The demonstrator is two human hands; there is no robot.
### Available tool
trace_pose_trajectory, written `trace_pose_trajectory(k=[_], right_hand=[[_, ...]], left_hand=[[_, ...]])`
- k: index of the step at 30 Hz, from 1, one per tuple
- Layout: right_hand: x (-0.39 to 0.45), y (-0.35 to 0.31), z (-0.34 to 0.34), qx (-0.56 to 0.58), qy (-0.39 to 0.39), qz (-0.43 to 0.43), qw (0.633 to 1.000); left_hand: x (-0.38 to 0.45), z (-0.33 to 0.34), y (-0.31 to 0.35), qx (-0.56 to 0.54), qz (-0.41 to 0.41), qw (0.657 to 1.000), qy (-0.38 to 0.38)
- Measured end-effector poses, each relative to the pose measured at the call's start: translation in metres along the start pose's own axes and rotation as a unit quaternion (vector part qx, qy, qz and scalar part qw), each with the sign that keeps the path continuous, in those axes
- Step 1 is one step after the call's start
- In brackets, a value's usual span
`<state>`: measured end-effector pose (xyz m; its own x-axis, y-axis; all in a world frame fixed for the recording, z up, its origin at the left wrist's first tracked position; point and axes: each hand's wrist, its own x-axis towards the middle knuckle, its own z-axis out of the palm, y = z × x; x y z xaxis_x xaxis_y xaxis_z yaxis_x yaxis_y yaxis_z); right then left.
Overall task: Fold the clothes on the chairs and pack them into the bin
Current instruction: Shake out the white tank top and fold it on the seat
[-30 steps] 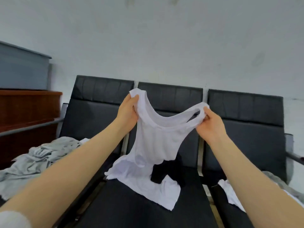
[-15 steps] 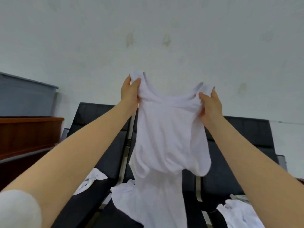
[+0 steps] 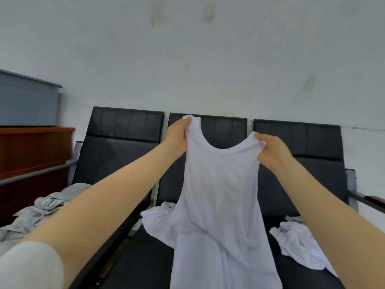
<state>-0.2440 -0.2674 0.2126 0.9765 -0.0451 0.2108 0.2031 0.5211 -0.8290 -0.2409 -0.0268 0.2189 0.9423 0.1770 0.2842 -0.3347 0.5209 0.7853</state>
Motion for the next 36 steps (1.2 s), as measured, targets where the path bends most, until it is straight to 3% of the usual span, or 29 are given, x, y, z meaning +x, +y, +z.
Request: trace_pose_trajectory(k=[3,6,10,12,14,17,20,24,30,33,36], right_hand=[[-0.004,0.016,-0.012,-0.032,-0.022,0.046,0.998],[-0.004,0.031,-0.025,-0.128,0.001,0.016,0.992],[-0.006,0.052,-0.041,-0.373,0.072,-0.089,0.921],[-0.003,0.062,-0.049,-0.41,0.076,-0.11,0.902],[0.005,0.074,-0.055,-0.4,0.088,-0.105,0.906],[0.02,0.086,-0.058,-0.241,0.118,-0.032,0.963],[0.041,0.101,-0.06,-0.099,0.046,0.027,0.994],[0.07,0.131,-0.058,-0.113,-0.027,0.087,0.989],[0.136,0.141,-0.048,-0.076,0.048,0.056,0.994],[0.179,0.142,-0.039,-0.056,0.098,0.038,0.993],[0.215,0.163,-0.042,-0.099,0.099,0.05,0.989]], left_hand=[[-0.006,-0.007,-0.02,0.044,0.042,0.997,-0.046],[-0.011,-0.018,-0.037,0.103,0.064,0.992,-0.023],[-0.018,-0.039,-0.055,0.178,0.044,0.983,0.022],[-0.02,-0.051,-0.064,0.197,0.042,0.979,0.035],[-0.017,-0.065,-0.075,0.211,0.045,0.974,0.067],[-0.009,-0.082,-0.084,0.2,0.042,0.975,0.087],[0.009,-0.097,-0.096,0.241,0.03,0.969,0.039],[0.039,-0.114,-0.121,0.322,-0.014,0.946,0.034],[0.118,-0.119,-0.127,0.281,-0.009,0.952,0.121],[0.162,-0.112,-0.127,0.273,0.029,0.953,0.128],[0.192,-0.113,-0.146,0.31,0.041,0.943,0.114]])
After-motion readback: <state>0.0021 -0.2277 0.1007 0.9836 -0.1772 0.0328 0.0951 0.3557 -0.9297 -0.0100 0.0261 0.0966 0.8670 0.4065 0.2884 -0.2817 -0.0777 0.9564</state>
